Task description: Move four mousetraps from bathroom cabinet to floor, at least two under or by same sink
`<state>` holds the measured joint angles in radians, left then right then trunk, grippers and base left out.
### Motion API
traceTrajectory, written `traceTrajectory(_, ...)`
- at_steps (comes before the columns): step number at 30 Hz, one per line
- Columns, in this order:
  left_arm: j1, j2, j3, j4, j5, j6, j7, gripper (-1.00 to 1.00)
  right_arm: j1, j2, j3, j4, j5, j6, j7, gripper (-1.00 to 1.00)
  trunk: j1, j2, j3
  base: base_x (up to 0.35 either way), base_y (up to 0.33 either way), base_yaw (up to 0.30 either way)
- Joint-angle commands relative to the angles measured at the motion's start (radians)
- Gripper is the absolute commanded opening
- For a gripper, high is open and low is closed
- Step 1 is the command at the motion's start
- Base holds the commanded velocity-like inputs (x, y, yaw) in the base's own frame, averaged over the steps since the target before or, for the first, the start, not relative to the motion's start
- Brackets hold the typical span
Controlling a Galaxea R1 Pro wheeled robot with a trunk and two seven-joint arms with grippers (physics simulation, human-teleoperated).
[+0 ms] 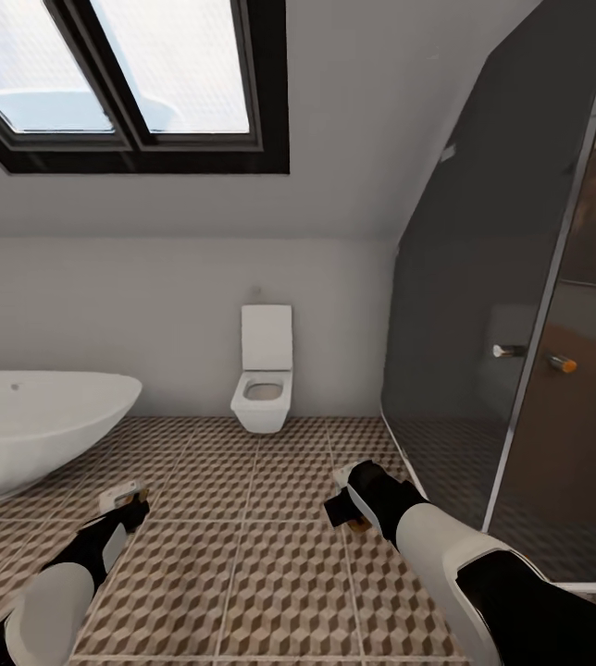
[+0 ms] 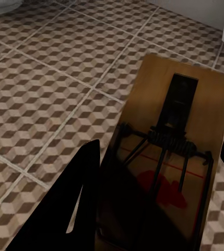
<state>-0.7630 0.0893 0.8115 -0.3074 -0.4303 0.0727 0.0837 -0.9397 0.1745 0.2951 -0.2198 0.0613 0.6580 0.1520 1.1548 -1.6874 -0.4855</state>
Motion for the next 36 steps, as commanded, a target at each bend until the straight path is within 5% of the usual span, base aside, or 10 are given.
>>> traceTrajectory(1, -0.001, 0.000, 0.003, -0.001, -0.007, 0.004, 0.002, -1.00, -0.001, 0.000, 0.001, -0.001, 0.006, 0.005, 0.006, -1.00, 0.001, -0.001, -0.001, 0.323, 0.000, 0.001)
traceTrajectory(15, -0.001, 0.001, 0.003, 0.001, -0.005, 0.004, 0.002, -1.00, -0.001, 0.000, 0.001, -0.001, 0.006, 0.005, 0.006, -1.00, 0.001, -0.001, -0.001, 0.323, 0.000, 0.010)
traceTrajectory(36, -0.001, 0.000, 0.002, -0.001, -0.008, 0.001, 0.002, -1.00, -0.001, 0.000, 0.001, -0.003, 0.006, 0.005, 0.006, -1.00, 0.001, -0.001, -0.001, 0.319, 0.000, 0.201)
